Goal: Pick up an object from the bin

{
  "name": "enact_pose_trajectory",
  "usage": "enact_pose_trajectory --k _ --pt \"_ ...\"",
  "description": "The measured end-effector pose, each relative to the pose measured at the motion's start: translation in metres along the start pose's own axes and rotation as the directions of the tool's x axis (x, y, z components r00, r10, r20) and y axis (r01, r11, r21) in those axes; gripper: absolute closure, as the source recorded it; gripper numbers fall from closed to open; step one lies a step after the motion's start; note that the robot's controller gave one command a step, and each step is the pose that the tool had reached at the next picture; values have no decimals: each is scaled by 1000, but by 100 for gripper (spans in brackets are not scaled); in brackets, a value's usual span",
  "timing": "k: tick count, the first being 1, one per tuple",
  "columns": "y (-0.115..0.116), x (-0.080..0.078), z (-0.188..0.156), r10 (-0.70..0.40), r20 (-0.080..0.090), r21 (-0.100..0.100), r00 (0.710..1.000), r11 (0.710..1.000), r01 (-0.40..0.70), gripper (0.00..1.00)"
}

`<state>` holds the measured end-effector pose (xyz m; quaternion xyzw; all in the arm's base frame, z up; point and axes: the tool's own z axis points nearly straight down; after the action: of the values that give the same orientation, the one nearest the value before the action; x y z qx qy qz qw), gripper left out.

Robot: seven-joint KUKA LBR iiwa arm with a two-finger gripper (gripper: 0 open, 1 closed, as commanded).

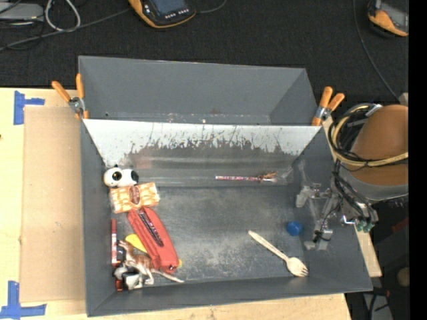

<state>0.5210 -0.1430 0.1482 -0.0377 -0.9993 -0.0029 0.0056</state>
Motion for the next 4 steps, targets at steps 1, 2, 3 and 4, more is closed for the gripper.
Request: enact_pose_trajectory --k 1,2,3,4 --pt "5 -20 -2 -49 7 2 999 999 49 0" --pt "42 -57 35 122 8 0 992 993 -122 0" --pt "57 -26 50 144 3 1 990 990 -144 0" --pt "45 -9 30 -117 6 1 993 993 117 0"
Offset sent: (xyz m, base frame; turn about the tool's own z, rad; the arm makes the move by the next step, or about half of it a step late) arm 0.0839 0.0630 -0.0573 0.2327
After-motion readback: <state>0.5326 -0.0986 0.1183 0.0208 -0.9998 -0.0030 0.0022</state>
